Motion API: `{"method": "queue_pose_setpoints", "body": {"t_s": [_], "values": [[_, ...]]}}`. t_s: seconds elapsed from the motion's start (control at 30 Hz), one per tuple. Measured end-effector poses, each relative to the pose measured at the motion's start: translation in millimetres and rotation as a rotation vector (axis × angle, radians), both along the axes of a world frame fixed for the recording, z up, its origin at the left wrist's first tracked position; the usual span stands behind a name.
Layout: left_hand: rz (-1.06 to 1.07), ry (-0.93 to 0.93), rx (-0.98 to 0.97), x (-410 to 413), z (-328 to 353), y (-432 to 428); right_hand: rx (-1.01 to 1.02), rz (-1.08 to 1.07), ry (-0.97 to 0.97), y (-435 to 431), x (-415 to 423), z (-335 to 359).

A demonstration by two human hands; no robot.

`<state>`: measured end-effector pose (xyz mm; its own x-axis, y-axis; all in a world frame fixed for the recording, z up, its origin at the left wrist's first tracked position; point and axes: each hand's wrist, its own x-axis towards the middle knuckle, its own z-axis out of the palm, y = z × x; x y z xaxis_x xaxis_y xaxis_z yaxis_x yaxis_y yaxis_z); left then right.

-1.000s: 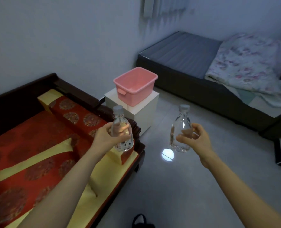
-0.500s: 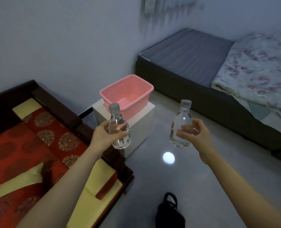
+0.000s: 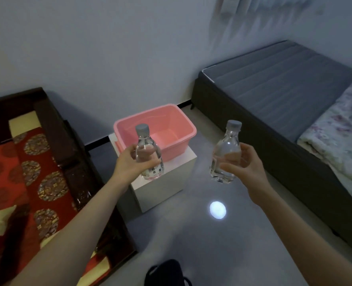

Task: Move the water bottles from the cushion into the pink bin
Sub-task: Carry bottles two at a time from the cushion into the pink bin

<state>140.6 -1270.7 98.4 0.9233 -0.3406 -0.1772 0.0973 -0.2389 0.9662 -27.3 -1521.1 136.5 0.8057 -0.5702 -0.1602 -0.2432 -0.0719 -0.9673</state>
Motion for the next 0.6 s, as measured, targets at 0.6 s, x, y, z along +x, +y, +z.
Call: {"method": "queue_pose_setpoints", "body": {"t_s": [0.6], "values": [[0.17, 0.0, 0.138, 194.9, -81.7, -130.6, 0.053, 0.201, 0.043, -121.2, 267.5, -64.2]]}}
